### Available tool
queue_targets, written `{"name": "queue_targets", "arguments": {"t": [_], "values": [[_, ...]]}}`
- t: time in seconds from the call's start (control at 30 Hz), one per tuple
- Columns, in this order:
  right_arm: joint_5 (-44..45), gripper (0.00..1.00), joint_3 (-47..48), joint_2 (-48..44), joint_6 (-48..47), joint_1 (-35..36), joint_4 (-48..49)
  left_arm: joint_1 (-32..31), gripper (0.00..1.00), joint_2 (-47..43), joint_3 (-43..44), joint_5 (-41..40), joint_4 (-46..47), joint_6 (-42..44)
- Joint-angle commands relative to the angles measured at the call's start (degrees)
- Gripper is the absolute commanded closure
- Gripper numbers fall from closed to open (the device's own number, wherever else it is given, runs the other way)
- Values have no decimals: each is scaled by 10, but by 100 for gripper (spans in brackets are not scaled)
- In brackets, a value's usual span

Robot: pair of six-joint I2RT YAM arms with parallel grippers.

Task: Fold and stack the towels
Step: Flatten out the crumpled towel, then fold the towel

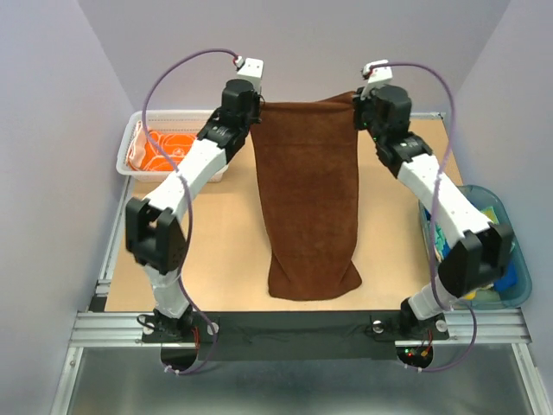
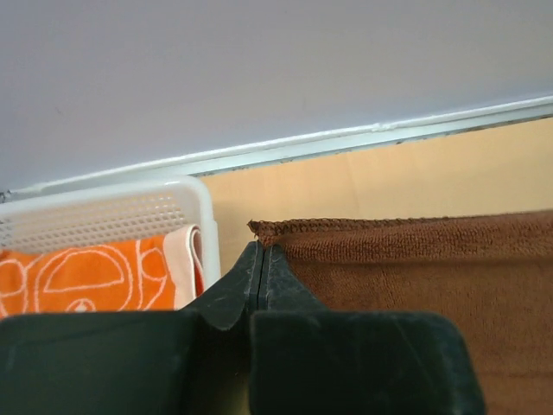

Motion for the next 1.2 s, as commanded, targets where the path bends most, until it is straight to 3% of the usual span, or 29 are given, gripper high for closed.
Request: {"name": "queue_targets", "arguments": {"t": [0.0,0.17,0.47,0.6,1.17], "values": [[41,99,-1,35,-39,-18,140,25,100,53,119,-34,32,5],[9,99,-25,106,-67,-28,221,40,100,136,154,-12,32,-2],[-19,99,-92,136,-88,-36,269,48,100,130,87,52,56,2],[-19,99,-136,121,-82,-36,268,47,100,108,39,99,56,-2],[0,99,-258,12,-30,-40,204,46,100,1,-132,149,32,-54]]}}
